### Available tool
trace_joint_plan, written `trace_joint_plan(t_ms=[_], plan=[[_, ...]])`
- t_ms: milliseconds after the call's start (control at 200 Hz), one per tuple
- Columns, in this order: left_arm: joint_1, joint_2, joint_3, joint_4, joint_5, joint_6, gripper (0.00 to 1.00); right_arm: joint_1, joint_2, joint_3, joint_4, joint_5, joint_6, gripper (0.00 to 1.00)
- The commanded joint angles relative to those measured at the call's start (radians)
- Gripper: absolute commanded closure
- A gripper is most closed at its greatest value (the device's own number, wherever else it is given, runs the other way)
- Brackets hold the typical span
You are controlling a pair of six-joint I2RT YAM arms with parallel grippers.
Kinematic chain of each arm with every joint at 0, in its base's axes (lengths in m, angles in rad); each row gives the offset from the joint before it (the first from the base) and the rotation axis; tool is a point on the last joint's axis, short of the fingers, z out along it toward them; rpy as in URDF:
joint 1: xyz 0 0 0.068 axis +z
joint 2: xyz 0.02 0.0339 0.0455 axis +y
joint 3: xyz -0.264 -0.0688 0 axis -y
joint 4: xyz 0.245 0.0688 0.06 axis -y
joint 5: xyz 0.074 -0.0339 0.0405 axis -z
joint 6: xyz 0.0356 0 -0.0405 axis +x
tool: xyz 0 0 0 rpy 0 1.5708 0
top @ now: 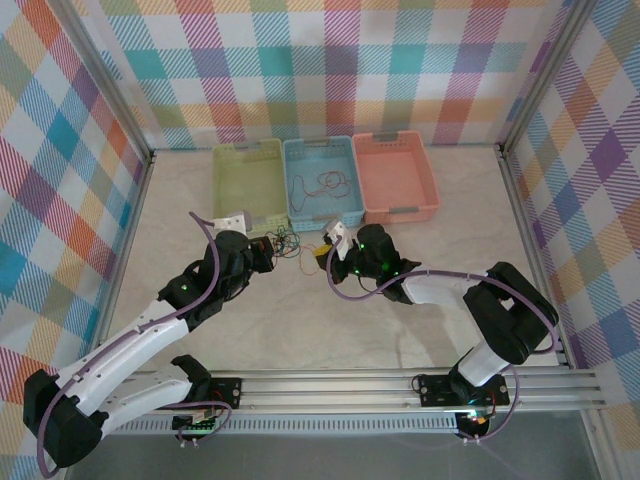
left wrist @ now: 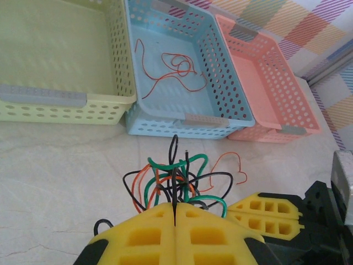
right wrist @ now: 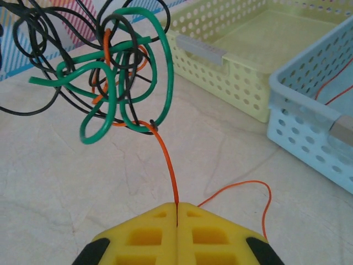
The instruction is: Untangle the cables
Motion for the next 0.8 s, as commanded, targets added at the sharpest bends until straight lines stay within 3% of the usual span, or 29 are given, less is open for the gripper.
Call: trace_joint_plan(t_ms=[0,160,440,665,795], plan=[[0.002,-0.002,-0.01,0.049,0.036,0.022,1.0,-0.005,0.014,0.013,0.023,-0.071,-0.018,0.78],[0.002,0.001,-0.013,0.06,0.054,0.026,1.0,-0.003,0.024,0.018,0.024,-0.101,-0.025,0.62],[0.002,0.001,-0.016,0.078,0.093,0.026,1.0,0.021,0.071,0.077,-0.063,-0.155,-0.05,0.53],[0.001,0.003,-0.014,0.078,0.095,0.026,1.0,0.024,0.078,0.083,-0.072,-0.116,-0.059,0.63],[0.001,0.002,-0.014,0.08,0.096,0.027,1.0,0.024,0.073,0.072,-0.054,-0.103,-0.059,0.78]])
